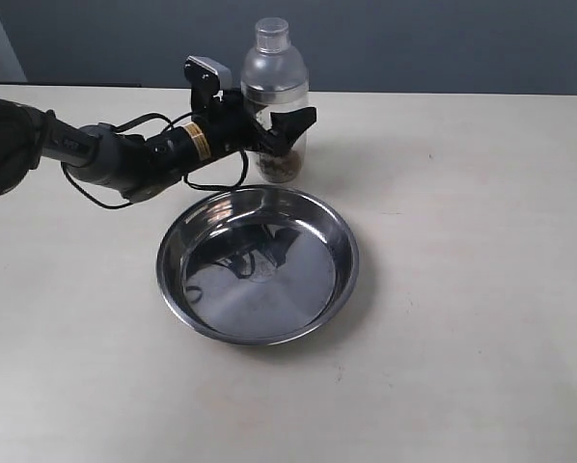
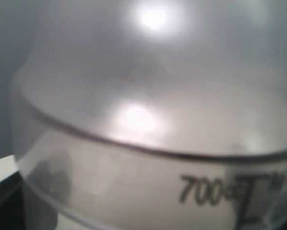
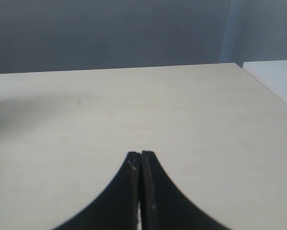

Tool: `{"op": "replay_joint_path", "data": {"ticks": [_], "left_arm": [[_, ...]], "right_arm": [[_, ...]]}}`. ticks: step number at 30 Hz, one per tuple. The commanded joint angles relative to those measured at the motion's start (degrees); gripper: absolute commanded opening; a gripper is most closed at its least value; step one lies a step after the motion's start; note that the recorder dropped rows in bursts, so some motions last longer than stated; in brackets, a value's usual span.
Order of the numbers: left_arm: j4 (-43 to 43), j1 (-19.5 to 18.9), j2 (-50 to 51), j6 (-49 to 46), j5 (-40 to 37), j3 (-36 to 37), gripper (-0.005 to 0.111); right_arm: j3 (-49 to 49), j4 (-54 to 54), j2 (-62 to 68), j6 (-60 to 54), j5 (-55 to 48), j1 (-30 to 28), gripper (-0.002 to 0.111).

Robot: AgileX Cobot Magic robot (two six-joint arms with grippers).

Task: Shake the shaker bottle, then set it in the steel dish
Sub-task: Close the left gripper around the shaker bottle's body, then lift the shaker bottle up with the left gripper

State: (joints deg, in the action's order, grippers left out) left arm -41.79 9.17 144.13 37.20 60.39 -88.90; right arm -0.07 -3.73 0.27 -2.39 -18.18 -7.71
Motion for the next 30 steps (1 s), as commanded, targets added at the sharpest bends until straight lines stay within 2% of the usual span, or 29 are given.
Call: {"op": "replay_joint_path", "data": {"ticks": [1,3,6,7,13,15,19,22,25,27,29,30], "left_arm": [[-1.56,0.19,-0.16,0.20,2.15,-0.18,0.043],[-3.27,0.19,-0.16,0.20,3.19,-0.18,0.024],[-5.64,0.19,-0.16,0.32,4.24,-0.18,0.002],[-5.87,0.19,-0.16,0.32,4.24,-0.18,0.000],[-4.60,-0.07,-1.31,10.63,2.43,-0.18,0.001],[-5.47,-0.58,-3.76,13.66,2.29,-0.18,0.001],[-10.72,-1.02,-13.05,13.78,-0.24,-0.18,0.001],[-17.36,-1.02,-22.56,16.07,-8.70,-0.18,0.001],[-26.65,-1.30,-32.51,26.47,-18.38,-0.18,0.001],[-36.67,-2.19,-37.76,37.25,-17.47,0.11,0.001],[-46.44,-2.79,-42.80,47.12,-9.81,1.94,0.000],[-49.74,-2.79,-44.65,48.81,-5.67,3.26,0.000]], "right_arm": [[0.07,-0.04,-0.27,-0.11,0.73,-0.20,-0.001],[0.07,-0.04,-0.27,-0.11,0.73,-0.20,-0.001],[0.07,-0.04,-0.27,-0.11,0.73,-0.20,-0.001],[0.07,-0.04,-0.27,-0.11,0.73,-0.20,-0.001],[0.07,-0.04,-0.27,-0.11,0.73,-0.20,-0.001],[0.07,-0.04,-0.27,-0.11,0.73,-0.20,-0.001],[0.07,-0.04,-0.27,-0.11,0.73,-0.20,-0.001],[0.07,-0.04,-0.27,-0.11,0.73,-0.20,-0.001],[0.07,-0.04,-0.27,-0.11,0.73,-0.20,-0.001],[0.07,-0.04,-0.27,-0.11,0.73,-0.20,-0.001],[0.07,-0.04,-0.27,-0.11,0.73,-0.20,-0.001],[0.07,-0.04,-0.27,-0.11,0.73,-0.20,-0.001]]}}
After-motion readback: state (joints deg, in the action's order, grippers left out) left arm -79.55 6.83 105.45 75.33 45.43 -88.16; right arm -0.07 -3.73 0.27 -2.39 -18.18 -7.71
